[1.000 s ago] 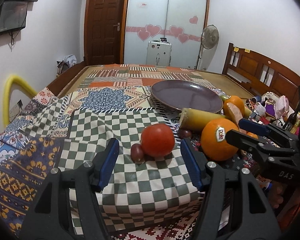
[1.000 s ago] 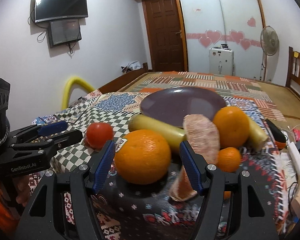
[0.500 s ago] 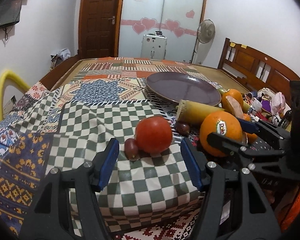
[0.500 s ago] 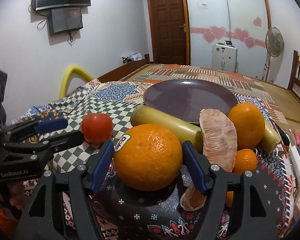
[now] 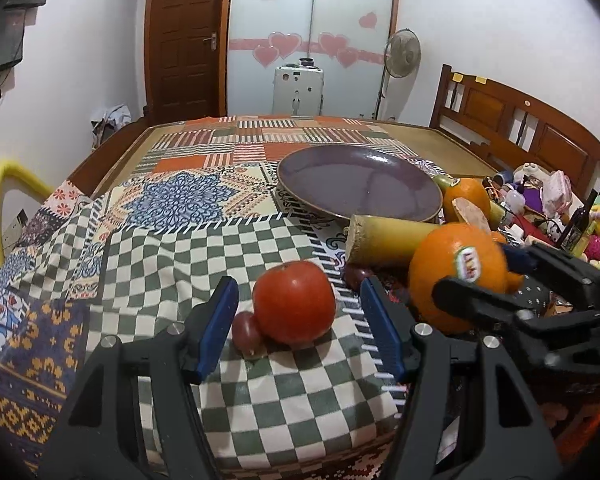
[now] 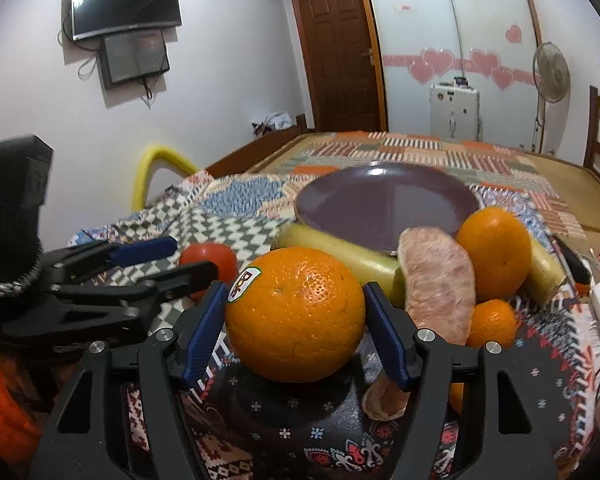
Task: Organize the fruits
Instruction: 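Grasp the red tomato with the left gripper while the right gripper grasps the large orange, then carry the tomato with the left gripper while the right gripper carries the orange onto the purple plate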
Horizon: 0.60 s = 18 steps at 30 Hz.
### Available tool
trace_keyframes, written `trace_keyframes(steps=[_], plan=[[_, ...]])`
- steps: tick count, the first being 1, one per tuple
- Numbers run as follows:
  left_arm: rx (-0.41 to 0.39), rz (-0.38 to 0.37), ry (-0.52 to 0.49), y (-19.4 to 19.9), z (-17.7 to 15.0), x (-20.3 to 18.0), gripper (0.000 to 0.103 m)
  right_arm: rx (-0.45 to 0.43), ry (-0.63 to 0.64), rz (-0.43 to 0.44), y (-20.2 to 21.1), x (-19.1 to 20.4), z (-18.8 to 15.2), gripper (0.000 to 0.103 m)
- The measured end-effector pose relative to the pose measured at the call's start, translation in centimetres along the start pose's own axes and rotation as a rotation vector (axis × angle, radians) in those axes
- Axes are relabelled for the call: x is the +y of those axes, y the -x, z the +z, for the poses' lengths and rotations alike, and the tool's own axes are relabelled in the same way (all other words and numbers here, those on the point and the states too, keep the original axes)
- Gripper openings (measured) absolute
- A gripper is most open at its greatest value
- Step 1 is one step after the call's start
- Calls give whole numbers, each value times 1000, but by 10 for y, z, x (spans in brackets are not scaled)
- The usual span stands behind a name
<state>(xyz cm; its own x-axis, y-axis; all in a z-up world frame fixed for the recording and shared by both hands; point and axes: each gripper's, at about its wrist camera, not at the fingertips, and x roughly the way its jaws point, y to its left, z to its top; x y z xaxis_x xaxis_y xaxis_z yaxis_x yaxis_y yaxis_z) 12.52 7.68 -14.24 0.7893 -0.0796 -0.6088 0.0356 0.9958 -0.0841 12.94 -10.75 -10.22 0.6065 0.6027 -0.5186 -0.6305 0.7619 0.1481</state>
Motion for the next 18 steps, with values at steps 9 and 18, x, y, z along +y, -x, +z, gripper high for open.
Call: trace_keyframes(steps=[9, 18], plan=[[21, 22, -28, -16, 6, -3, 51, -62, -4, -46, 13, -10, 11, 66], [39, 27, -14, -22, 11, 5, 43, -77, -23, -78, 16, -22, 15, 66]])
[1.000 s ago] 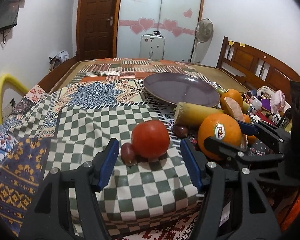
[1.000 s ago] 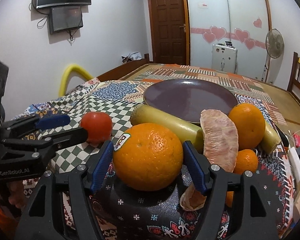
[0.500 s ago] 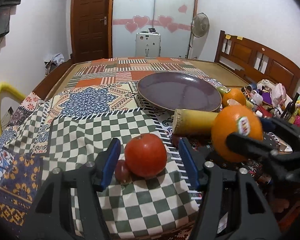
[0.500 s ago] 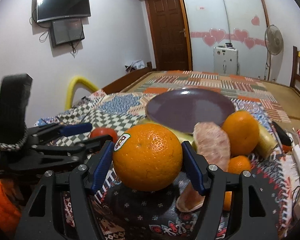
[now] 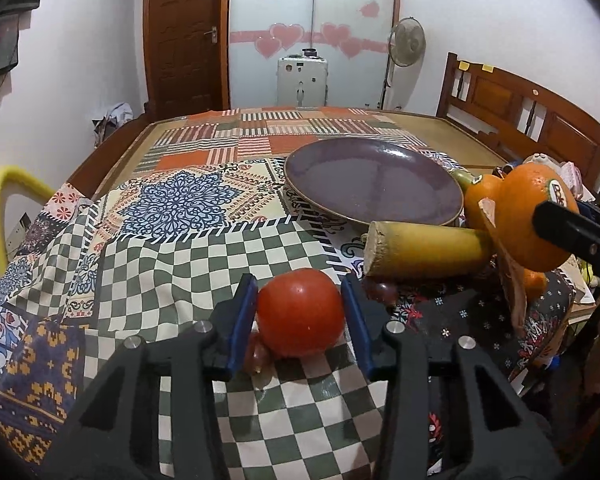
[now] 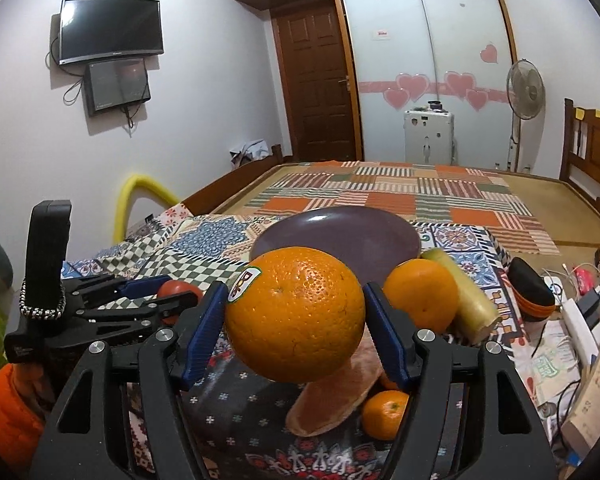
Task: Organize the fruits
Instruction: 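Carry the tomato with the left gripper while the right gripper carries the orange onto the purple plate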
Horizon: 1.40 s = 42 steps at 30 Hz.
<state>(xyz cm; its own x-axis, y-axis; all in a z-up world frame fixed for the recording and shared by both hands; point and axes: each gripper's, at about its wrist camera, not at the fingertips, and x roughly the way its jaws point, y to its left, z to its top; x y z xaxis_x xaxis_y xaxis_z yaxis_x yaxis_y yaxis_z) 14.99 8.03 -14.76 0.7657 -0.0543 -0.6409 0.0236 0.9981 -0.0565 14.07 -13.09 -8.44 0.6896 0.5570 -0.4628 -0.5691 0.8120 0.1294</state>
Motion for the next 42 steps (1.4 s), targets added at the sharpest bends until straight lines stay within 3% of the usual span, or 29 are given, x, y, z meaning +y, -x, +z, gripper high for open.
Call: trace_keyframes(steps=[10, 24, 34, 42], plan=[[-36, -15, 10, 15, 18, 0, 42, -25, 19, -39, 9, -17, 16, 66], [-171, -26, -25, 41, 85, -16, 42, -79, 89, -103, 0, -31, 58, 66], [-155, -40, -16, 9, 117, -19, 42, -42, 122, -98, -32, -38, 70, 66], [-108, 1, -45, -32, 134, -24, 42, 34, 133, -93, -66, -48, 73, 66]])
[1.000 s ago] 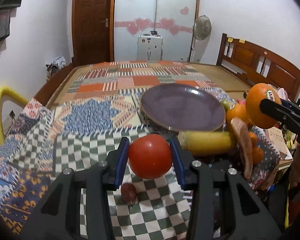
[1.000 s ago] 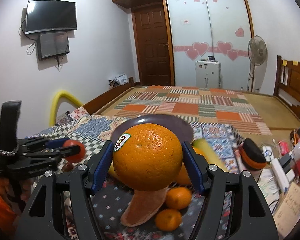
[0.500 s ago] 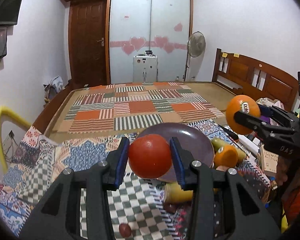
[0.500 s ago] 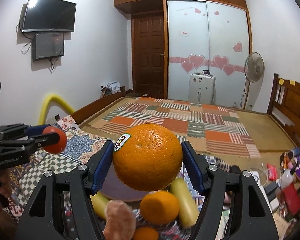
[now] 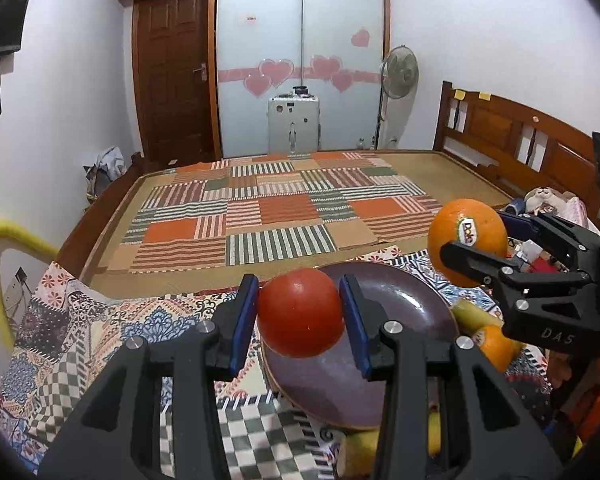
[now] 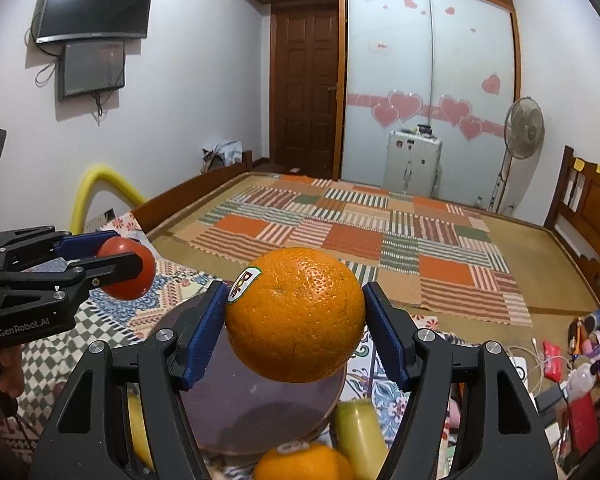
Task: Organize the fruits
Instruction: 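Carry the tomato with the left gripper while the right gripper carries the orange onto the purple plate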
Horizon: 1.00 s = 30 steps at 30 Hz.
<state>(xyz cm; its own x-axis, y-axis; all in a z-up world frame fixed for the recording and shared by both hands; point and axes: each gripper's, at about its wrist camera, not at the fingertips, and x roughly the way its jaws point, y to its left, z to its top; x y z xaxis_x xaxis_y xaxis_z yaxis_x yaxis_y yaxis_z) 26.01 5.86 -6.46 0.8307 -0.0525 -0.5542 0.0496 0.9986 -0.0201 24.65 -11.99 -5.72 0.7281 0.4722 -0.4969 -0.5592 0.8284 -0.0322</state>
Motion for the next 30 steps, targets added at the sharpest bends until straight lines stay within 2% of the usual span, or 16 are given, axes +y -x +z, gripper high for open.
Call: trace_keyframes(steps=[6, 13, 21, 26, 30], plan=[[55, 6, -13, -30, 2, 2, 42, 97, 34, 14, -26, -5, 8, 66], [161, -34, 11, -63, 1, 7, 42, 209, 80, 27, -53, -7, 12, 66], [255, -40, 16, -91, -2, 8, 42, 374, 133, 89, -78, -8, 5, 66], [290, -42, 13, -102, -4, 9, 42, 440, 112, 129, -88, -15, 4, 66], [291, -46, 18, -104, -4, 11, 42, 429, 133, 116, -87, -14, 4, 66]])
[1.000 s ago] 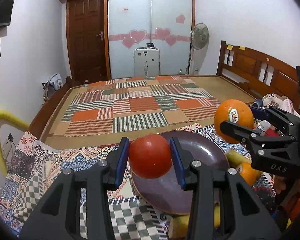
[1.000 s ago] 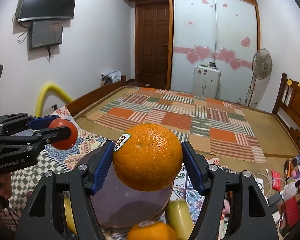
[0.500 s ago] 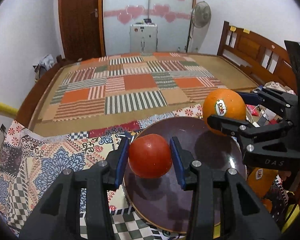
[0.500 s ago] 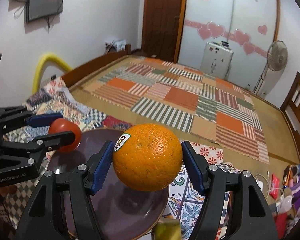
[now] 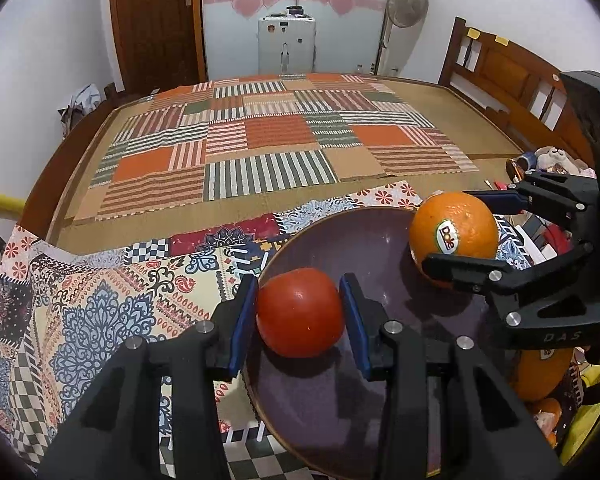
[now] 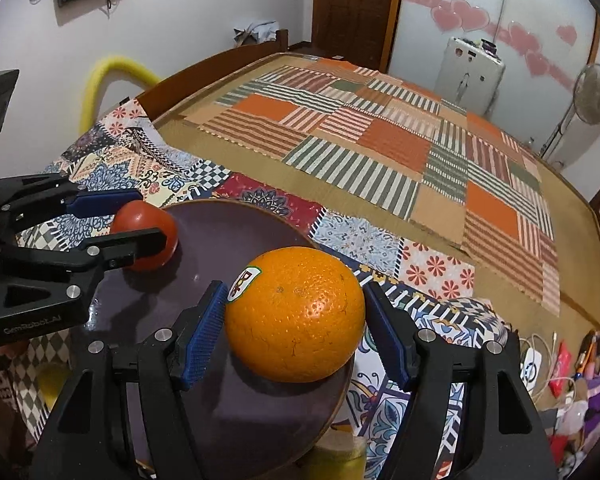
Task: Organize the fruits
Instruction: 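Carry the tomato with the left gripper while the right gripper carries the orange onto the purple plate, then open the left gripper on the plate while the right gripper releases the orange beside the tomato, then move the left gripper to the pink pomelo segment and grasp it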
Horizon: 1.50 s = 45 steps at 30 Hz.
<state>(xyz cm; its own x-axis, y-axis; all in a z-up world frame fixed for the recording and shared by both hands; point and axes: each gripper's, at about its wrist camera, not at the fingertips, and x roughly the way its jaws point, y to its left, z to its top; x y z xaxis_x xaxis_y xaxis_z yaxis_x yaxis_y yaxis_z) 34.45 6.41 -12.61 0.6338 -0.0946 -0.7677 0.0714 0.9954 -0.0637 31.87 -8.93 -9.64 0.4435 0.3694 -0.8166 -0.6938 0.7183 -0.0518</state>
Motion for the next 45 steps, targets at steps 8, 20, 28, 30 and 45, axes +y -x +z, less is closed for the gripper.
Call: trace_keyframes(steps=[8, 20, 28, 30, 45], plan=[[-12, 4, 10, 2, 0, 0, 52, -2, -6, -9, 1, 2, -3, 67], [-112, 30, -7, 43, -5, -4, 63, -139, -11, -57, 36, 4, -5, 78], [-176, 60, -11, 81, -18, -8, 65, -258, -40, -96, 83, 8, -23, 78], [-191, 61, -13, 93, -23, -10, 66, -282, -44, -106, 94, 11, -30, 78], [-270, 43, -65, 162, -83, -57, 79, -386, -77, -154, 144, 46, -102, 82]])
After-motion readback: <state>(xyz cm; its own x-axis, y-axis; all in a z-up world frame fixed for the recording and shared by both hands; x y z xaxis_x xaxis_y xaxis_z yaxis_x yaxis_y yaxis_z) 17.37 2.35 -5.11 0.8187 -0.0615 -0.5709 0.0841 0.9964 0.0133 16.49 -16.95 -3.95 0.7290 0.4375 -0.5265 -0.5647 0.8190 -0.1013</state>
